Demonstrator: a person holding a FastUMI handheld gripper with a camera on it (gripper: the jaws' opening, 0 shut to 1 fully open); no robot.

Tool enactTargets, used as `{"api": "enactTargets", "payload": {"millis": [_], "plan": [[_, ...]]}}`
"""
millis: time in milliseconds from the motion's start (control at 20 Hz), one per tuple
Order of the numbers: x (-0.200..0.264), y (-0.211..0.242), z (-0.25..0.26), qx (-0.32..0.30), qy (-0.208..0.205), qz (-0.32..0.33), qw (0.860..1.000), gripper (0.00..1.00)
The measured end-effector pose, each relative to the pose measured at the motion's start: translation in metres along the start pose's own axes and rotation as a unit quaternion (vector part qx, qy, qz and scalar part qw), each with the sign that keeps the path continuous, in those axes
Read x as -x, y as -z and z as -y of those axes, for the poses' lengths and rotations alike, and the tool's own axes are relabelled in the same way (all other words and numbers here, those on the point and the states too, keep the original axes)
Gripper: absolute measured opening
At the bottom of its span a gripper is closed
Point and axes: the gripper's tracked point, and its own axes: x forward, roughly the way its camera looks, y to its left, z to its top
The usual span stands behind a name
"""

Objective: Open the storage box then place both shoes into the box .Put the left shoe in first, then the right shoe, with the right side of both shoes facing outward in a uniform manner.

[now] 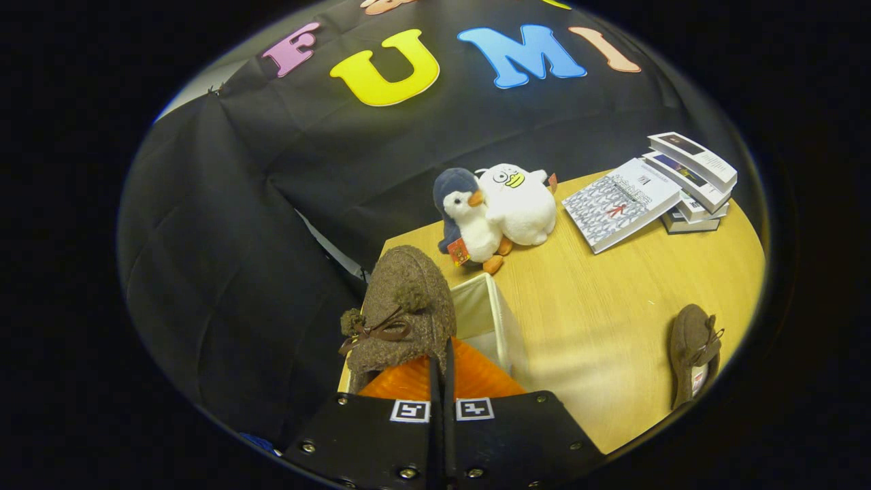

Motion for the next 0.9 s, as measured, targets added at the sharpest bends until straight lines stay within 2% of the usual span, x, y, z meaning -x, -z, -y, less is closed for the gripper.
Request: {"api": "enactTargets", "payload": {"millis": [900], "plan": [[-0.06,0.074,-0.019,0.013,0.028,-0.06,0.998,0.0]]}}
